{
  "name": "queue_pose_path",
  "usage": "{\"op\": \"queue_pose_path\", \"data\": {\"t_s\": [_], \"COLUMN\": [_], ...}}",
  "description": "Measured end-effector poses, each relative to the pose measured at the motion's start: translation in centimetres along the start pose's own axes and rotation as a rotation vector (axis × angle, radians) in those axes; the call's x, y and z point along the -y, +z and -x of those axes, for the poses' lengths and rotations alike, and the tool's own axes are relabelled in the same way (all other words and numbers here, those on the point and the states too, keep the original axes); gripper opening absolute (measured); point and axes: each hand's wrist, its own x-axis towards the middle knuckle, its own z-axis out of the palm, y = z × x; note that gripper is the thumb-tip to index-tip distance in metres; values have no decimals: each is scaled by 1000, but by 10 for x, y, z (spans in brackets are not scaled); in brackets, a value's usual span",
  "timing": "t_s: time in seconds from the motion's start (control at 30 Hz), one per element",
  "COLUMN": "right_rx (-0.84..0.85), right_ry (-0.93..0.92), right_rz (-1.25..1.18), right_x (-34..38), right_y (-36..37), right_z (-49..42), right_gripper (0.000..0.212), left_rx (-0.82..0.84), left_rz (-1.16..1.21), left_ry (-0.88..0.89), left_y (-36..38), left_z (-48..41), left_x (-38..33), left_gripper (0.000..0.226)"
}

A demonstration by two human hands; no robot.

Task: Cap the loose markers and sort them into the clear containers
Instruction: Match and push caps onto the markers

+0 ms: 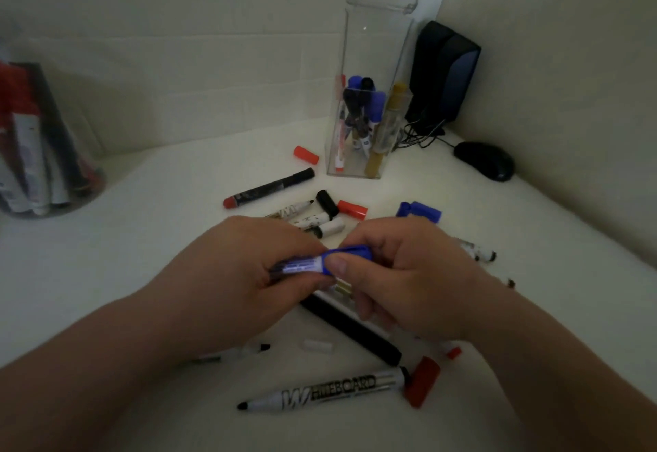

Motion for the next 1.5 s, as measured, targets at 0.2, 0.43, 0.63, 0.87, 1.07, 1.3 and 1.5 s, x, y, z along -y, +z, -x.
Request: {"op": "queue_pose_path", "data": {"t_s": [0.2, 0.43, 0.63, 0.87, 1.07, 1.3, 1.5], "right_rx": [-45, -50, -47, -109, -90, -101, -147], "right_ry": [-21, -2, -33, -157, -234, -225, -245], "right_rz": [-53, -98, -125, -66, -45, -159, -212], "right_x": [-5, -7, -10, -17, -15, -12, -9], "right_y": [0, -3, -5, -5, -6, -6, -10], "right_z": [-2, -4, -4, -7, -6, -4, 2], "right_gripper": [17, 20, 15, 13, 16, 11, 25], "left_rx": [3, 31, 36, -25, -29, -49, 5], "left_rz": [-36, -48, -20, 38, 45, 98, 66], "left_ry": [-47, -44, -57, -85, -55, -79, -50], "left_y": [1, 2, 1, 4, -2, -1, -3], "left_z": [-1, -1, -2, -1, 2, -1, -5], "left_x": [1, -4, -2, -1, -2, -6, -7], "left_gripper": [30, 29, 26, 29, 18, 19, 21]}}
